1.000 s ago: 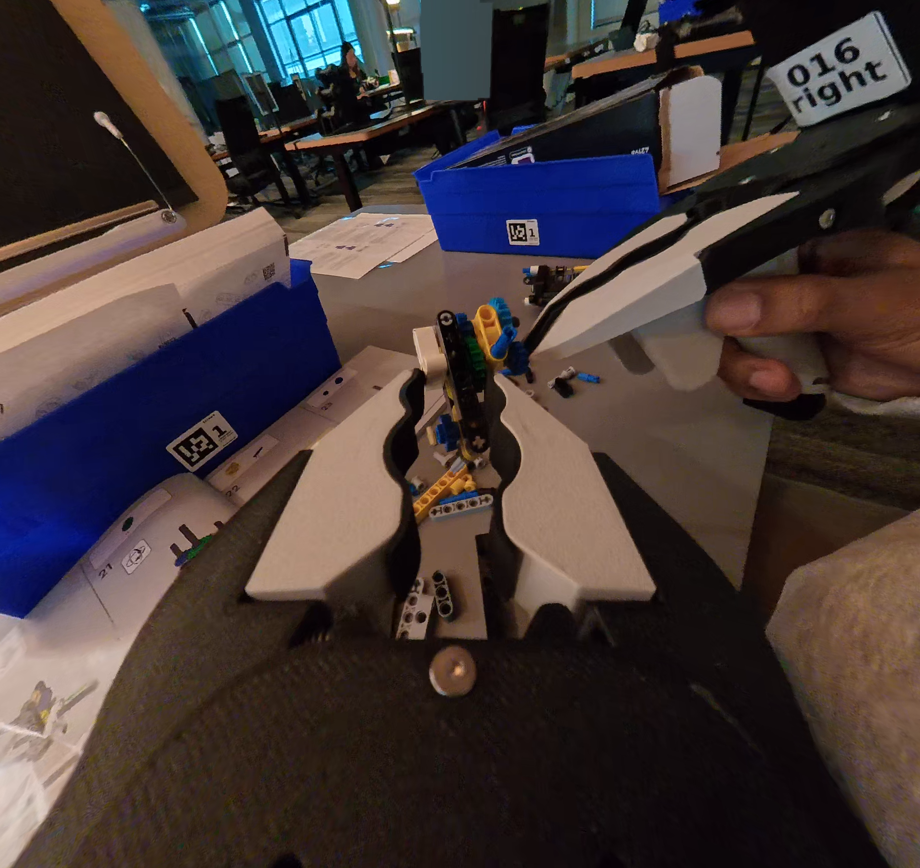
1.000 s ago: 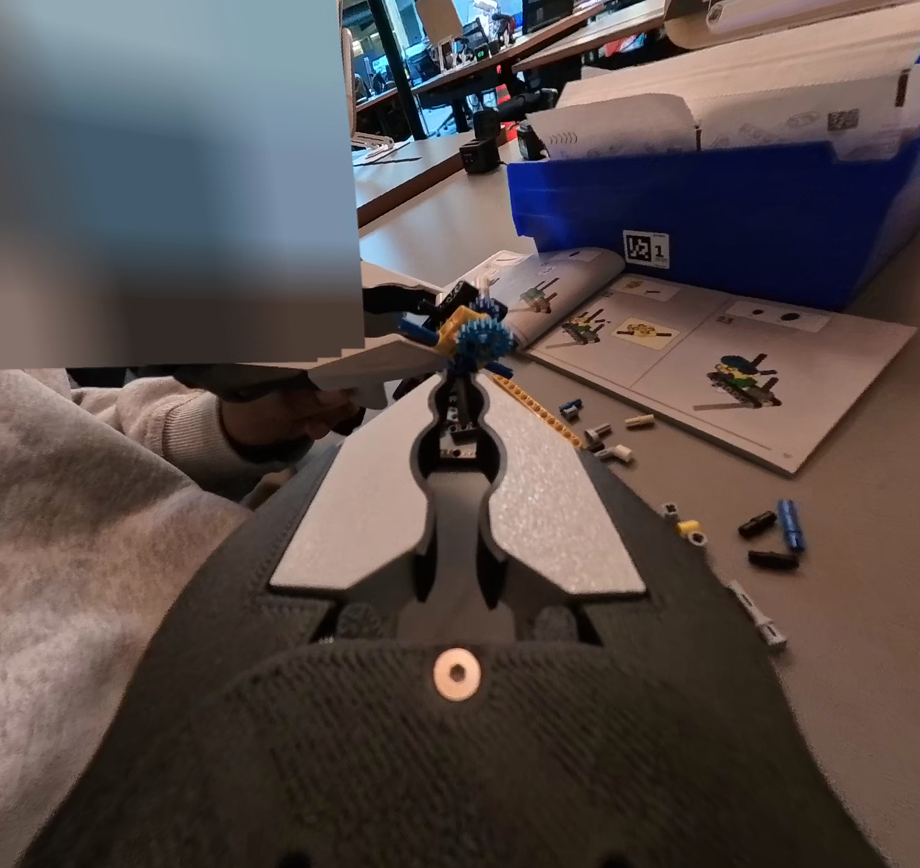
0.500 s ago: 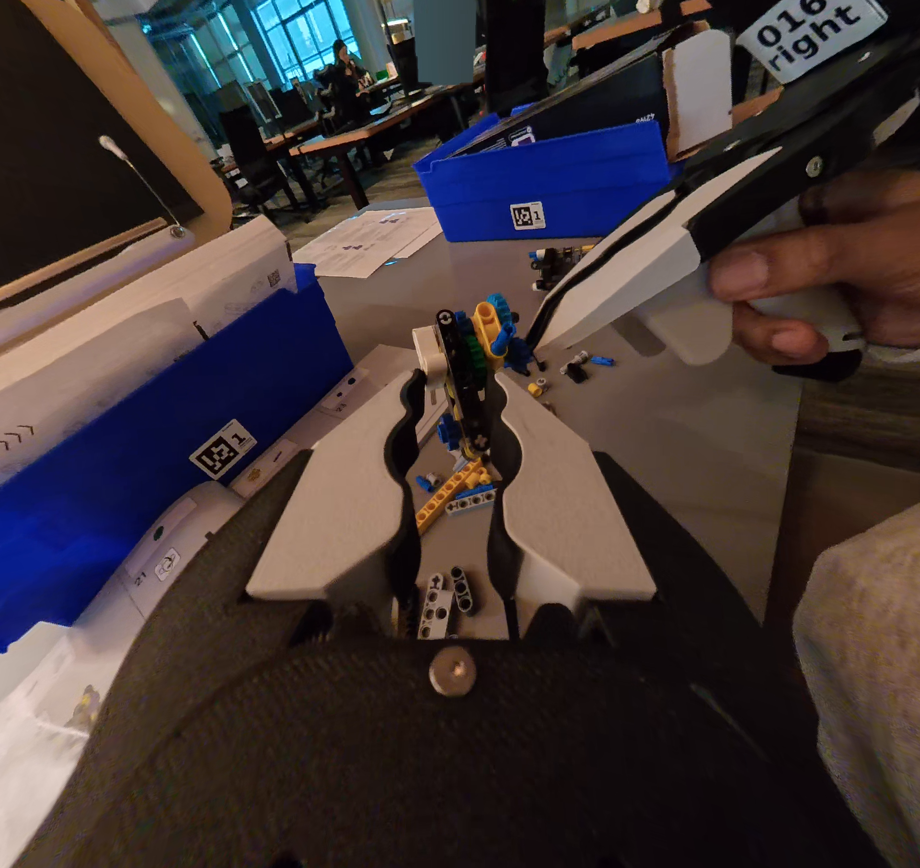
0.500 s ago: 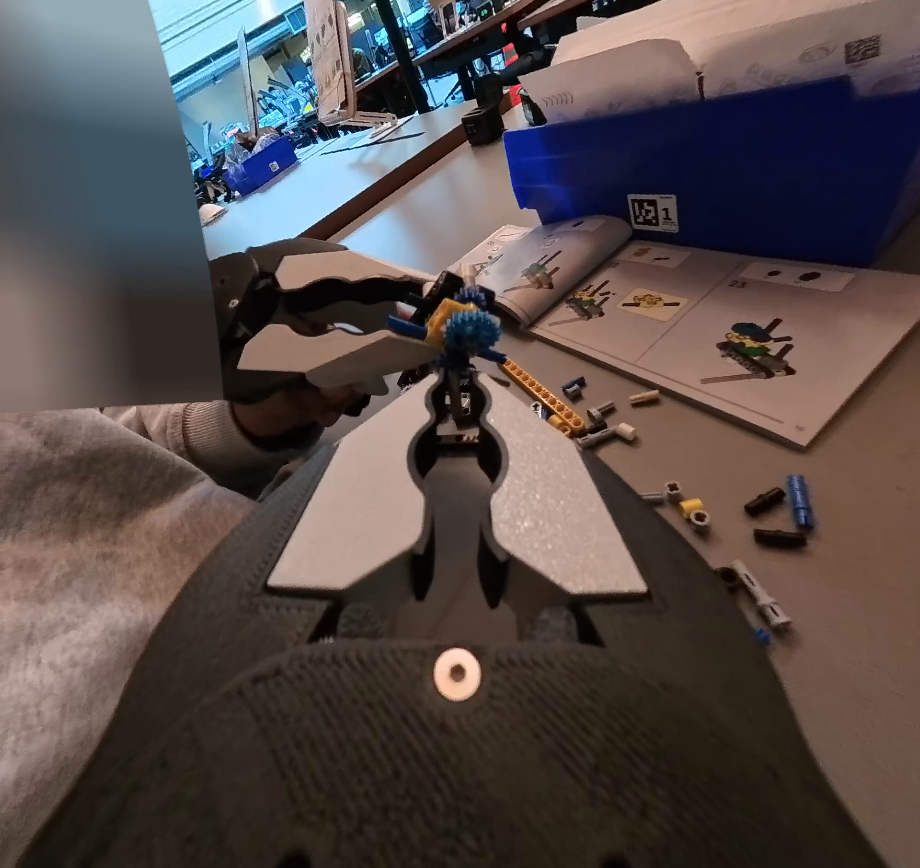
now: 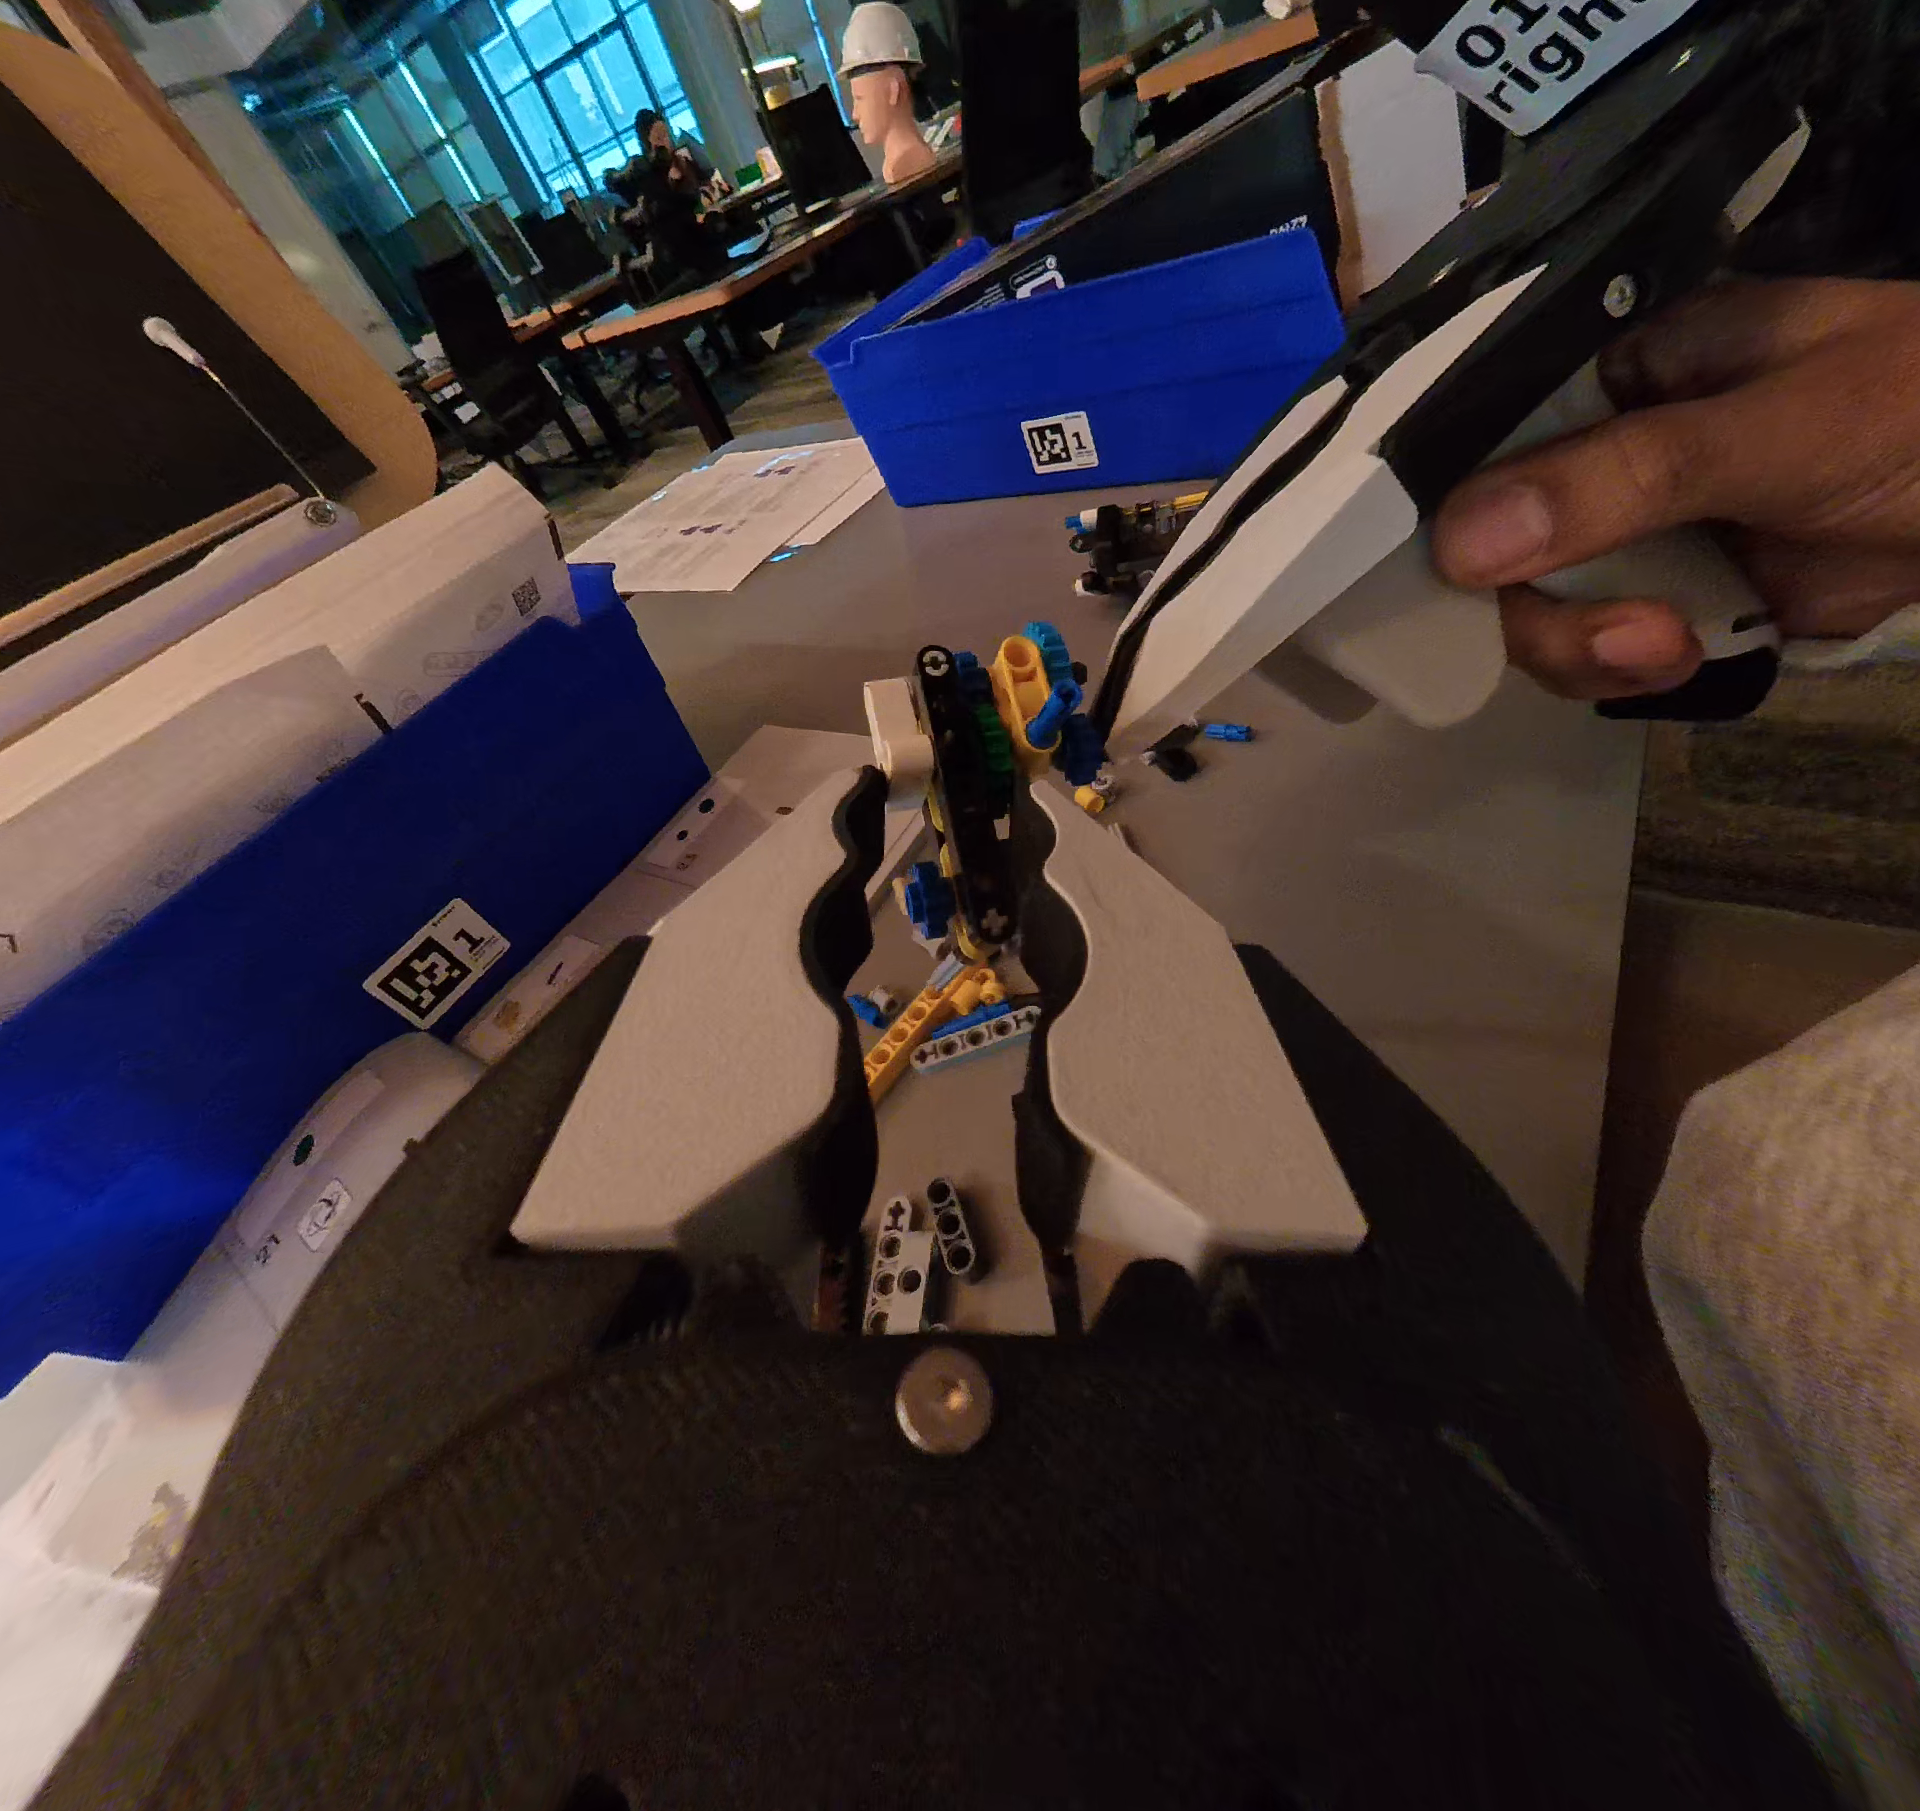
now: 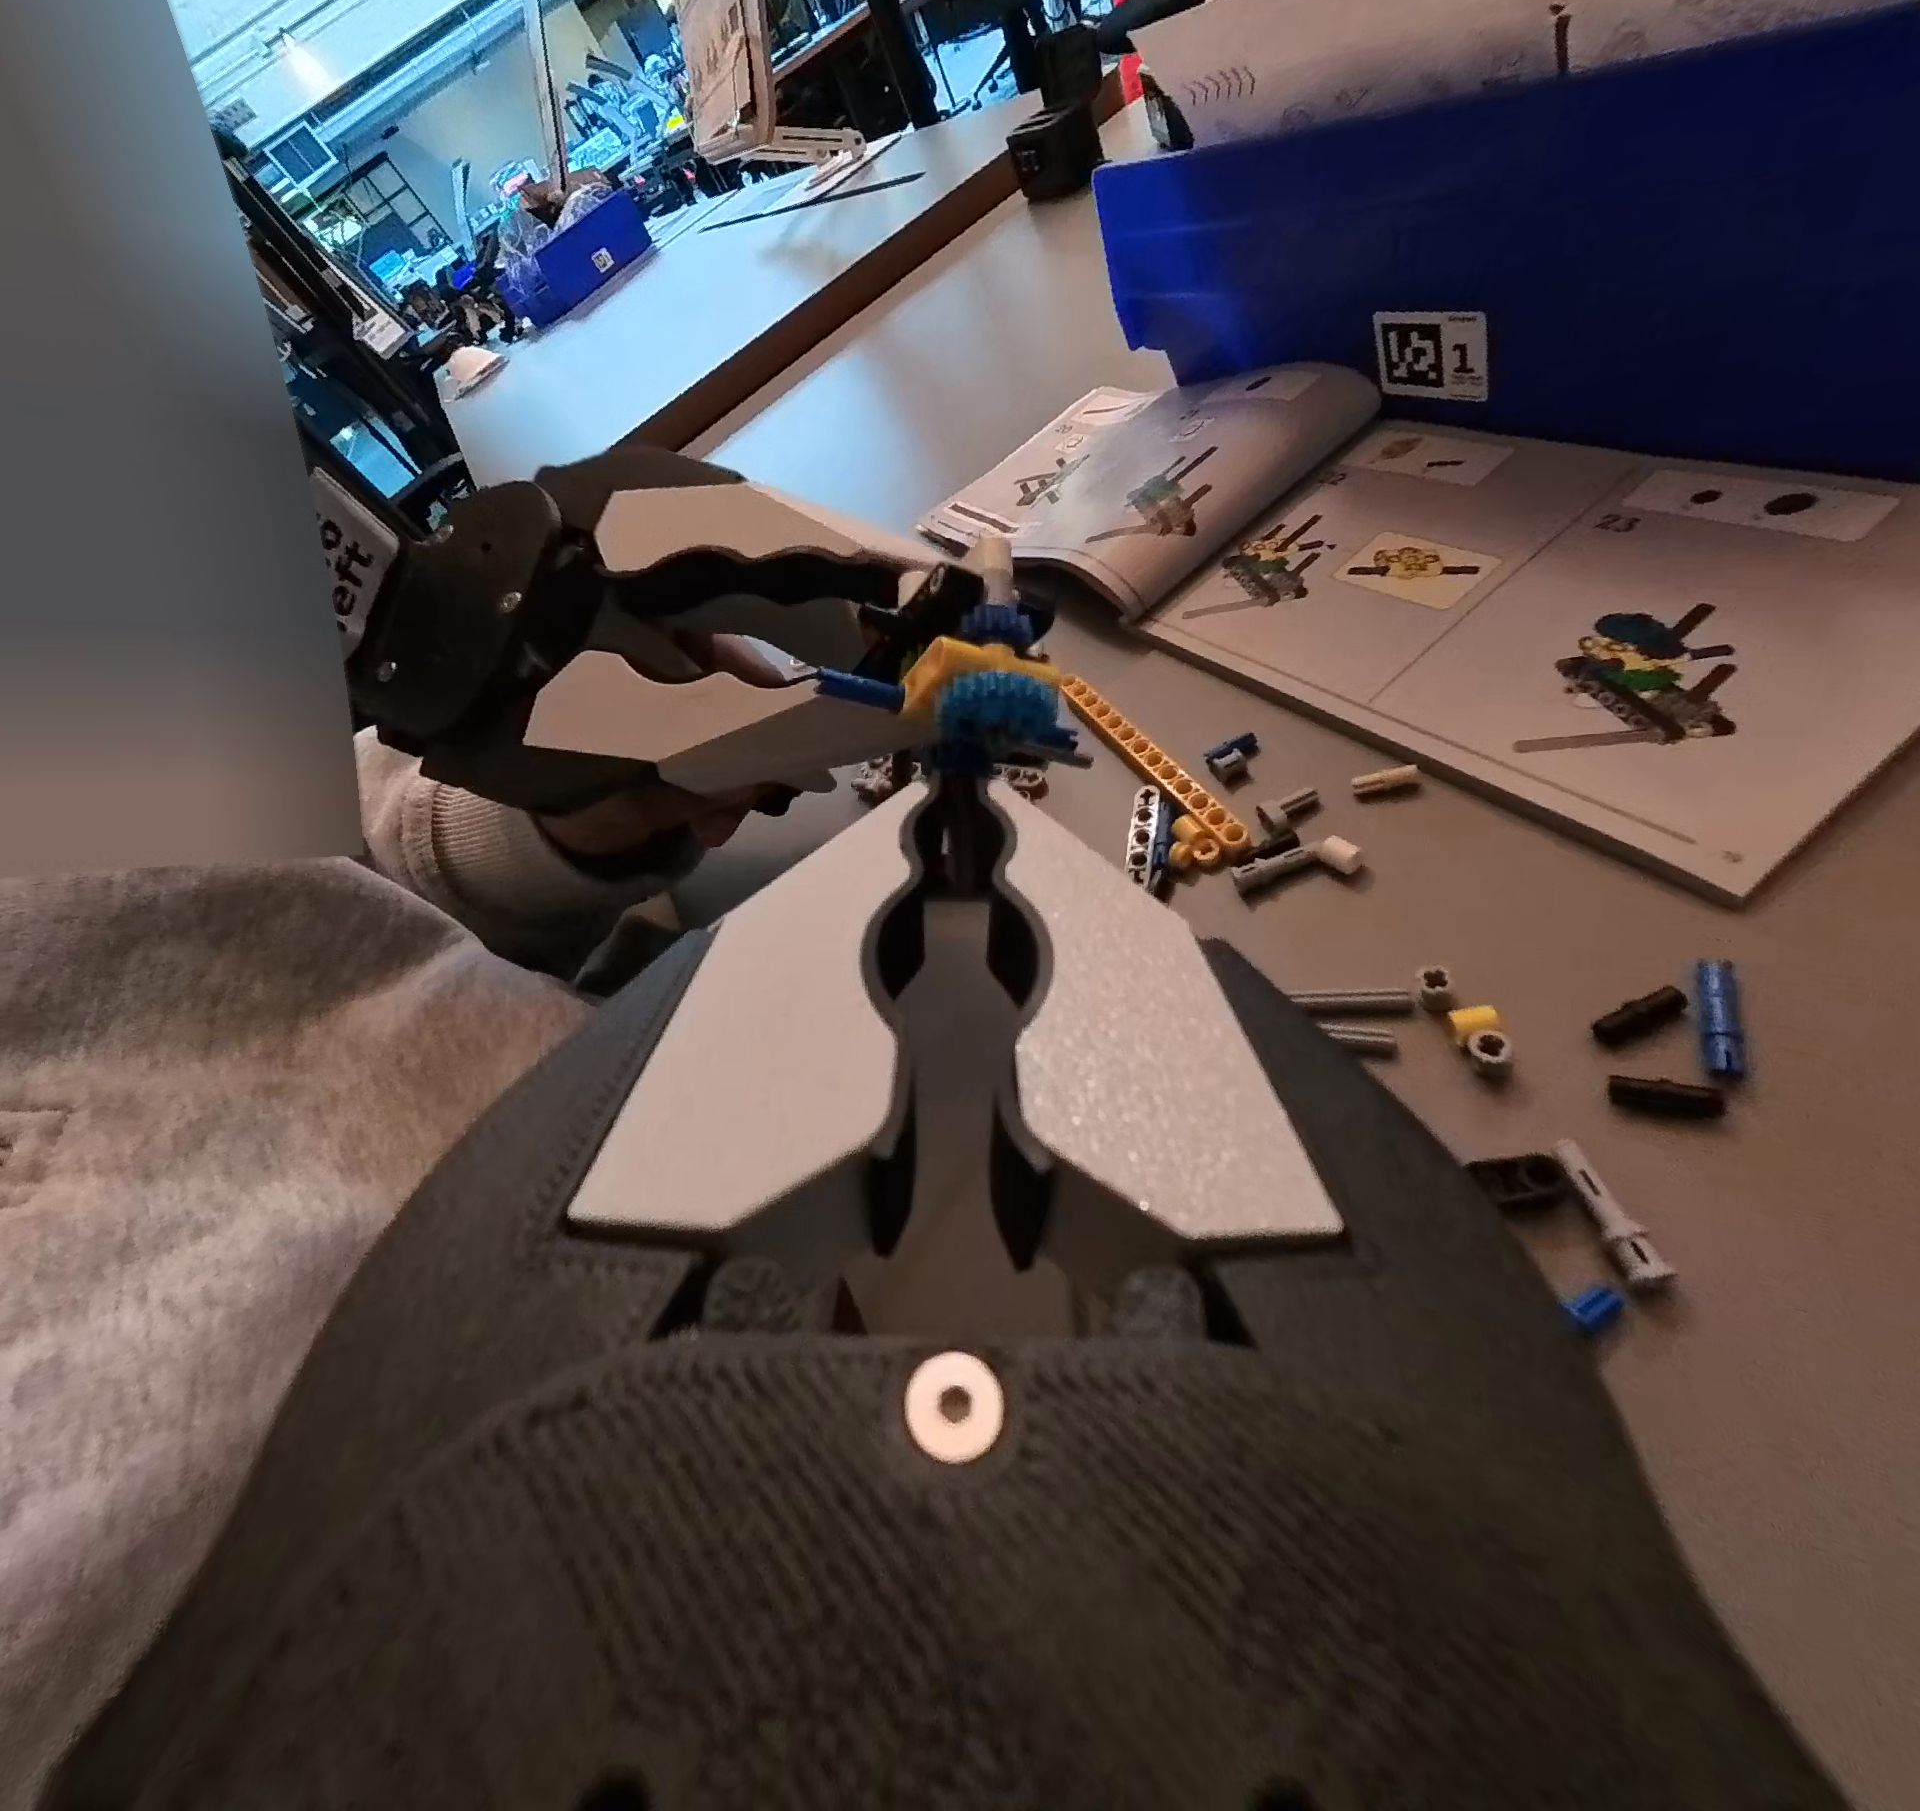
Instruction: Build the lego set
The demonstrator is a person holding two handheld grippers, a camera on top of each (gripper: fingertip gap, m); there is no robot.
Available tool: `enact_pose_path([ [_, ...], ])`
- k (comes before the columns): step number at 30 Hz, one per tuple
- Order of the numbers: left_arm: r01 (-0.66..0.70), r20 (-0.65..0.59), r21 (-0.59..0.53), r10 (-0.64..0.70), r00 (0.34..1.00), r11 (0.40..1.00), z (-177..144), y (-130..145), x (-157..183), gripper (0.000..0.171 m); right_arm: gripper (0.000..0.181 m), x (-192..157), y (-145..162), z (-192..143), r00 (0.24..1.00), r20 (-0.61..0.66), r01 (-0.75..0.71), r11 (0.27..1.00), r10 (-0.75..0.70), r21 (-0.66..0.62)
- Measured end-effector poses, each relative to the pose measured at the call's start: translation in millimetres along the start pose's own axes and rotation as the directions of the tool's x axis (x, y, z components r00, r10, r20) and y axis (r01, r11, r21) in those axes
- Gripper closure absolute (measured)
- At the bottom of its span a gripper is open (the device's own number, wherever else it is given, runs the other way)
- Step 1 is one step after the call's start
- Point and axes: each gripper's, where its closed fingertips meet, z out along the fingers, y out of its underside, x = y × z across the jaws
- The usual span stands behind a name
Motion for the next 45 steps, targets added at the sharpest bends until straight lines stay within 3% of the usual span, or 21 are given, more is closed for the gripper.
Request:
enact_pose_path([
  [22,0.015,-0.007,-0.042,-0.015,1.0,0.999,4,10,5,0.15,0.179,6,5,0,0.998,0.002,-0.062,0.998,0.062,-0.011],
  [26,0.043,-0.007,-0.033,-0.043,0.999,0.999,3,7,-2,0.15,0.158,3,3,2,0.997,0.023,-0.077,0.997,0.077,-0.006],
  [30,0.179,-0.003,-0.027,-0.179,0.984,0.984,1,10,-16,0.151,0.154,7,-2,-3,1.0,-0.001,-0.024,1.0,0.024,0.018],
  [36,0.492,-0.099,0.029,-0.487,0.868,0.87,-4,7,-28,0.151,0.149,5,-20,-11,0.999,0.009,0.045,0.985,-0.047,0.166],
  [45,0.748,-0.261,0.029,-0.717,0.646,0.664,-6,2,-29,0.15,0.15,2,-15,-5,0.992,-0.02,0.128,0.977,-0.127,0.173],
])
